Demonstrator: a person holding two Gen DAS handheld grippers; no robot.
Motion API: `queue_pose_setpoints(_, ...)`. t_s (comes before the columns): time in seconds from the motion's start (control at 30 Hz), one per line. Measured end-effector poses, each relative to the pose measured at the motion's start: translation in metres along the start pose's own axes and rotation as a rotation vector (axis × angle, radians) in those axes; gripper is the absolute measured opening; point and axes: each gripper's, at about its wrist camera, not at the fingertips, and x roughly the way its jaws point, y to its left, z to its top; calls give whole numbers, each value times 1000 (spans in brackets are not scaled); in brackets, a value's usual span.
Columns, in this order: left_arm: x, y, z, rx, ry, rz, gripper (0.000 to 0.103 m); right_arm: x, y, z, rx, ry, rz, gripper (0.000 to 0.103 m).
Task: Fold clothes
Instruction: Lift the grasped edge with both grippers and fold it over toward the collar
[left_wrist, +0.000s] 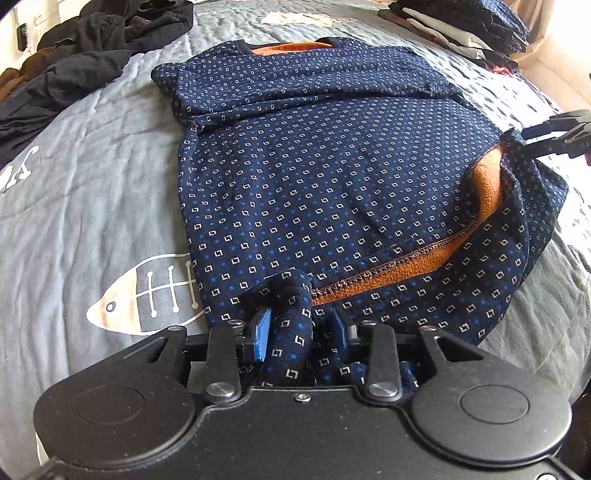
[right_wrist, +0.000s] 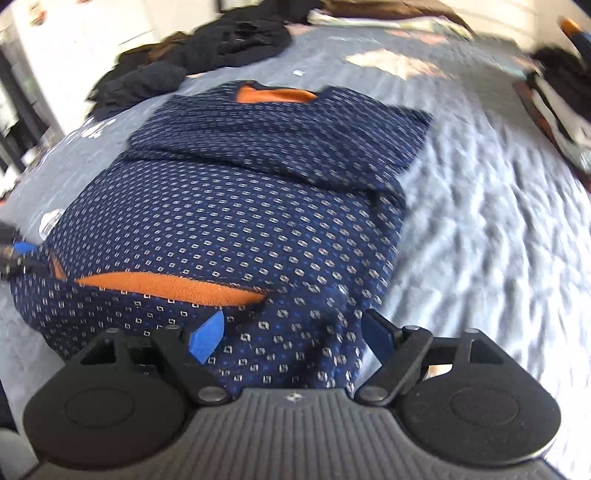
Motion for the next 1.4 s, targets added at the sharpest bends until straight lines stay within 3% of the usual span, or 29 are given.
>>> queue_pose_setpoints(0.17, 0, -1, 0, 2, -2, 2, 36, 17, 3, 3, -67, 39, 11, 81)
queue_pose_setpoints(0.43, 2, -2, 2, 5, 3, 4, 38, 28, -3, -1, -17, 55, 26, 80)
queue_pose_setpoints(0.5, 3, -2, 2, 7, 4, 6, 39, 29, -2, -2, -16, 48, 47, 75)
queue_pose_setpoints(0.6, 2, -2, 1, 5, 2, 5, 39, 26, 1, 1, -20, 35, 67, 46)
queue_pose_setpoints(0.63, 2, -2, 1, 5, 2, 6, 39, 25, 2, 2, -16, 30, 68, 30)
queue_pose_setpoints(0.7, 2, -2, 1, 5, 2, 7, 39, 21, 3, 5, -10, 20, 70, 15)
queue_pose_setpoints(0.73, 2, -2, 1, 6, 2, 8, 39, 18, 4, 6, -10, 14, 77, 12)
queue_pose_setpoints(0.97, -1, 0, 1, 4, -22, -1, 37, -9, 6, 15, 14, -74, 115, 10)
queue_pose_setpoints(1.07, -6, 2, 2, -9, -58, -16, 14, -23, 0, 18, 56, -123, 132, 10)
queue_pose_setpoints(1.27, -25, 12, 11, -72, -146, -66, 9, -40, -7, 22, 104, -192, 162, 10)
queue_pose_setpoints(1.4, -24, 12, 13, -58, -124, -51, 9, -41, -7, 23, 102, -194, 168, 10)
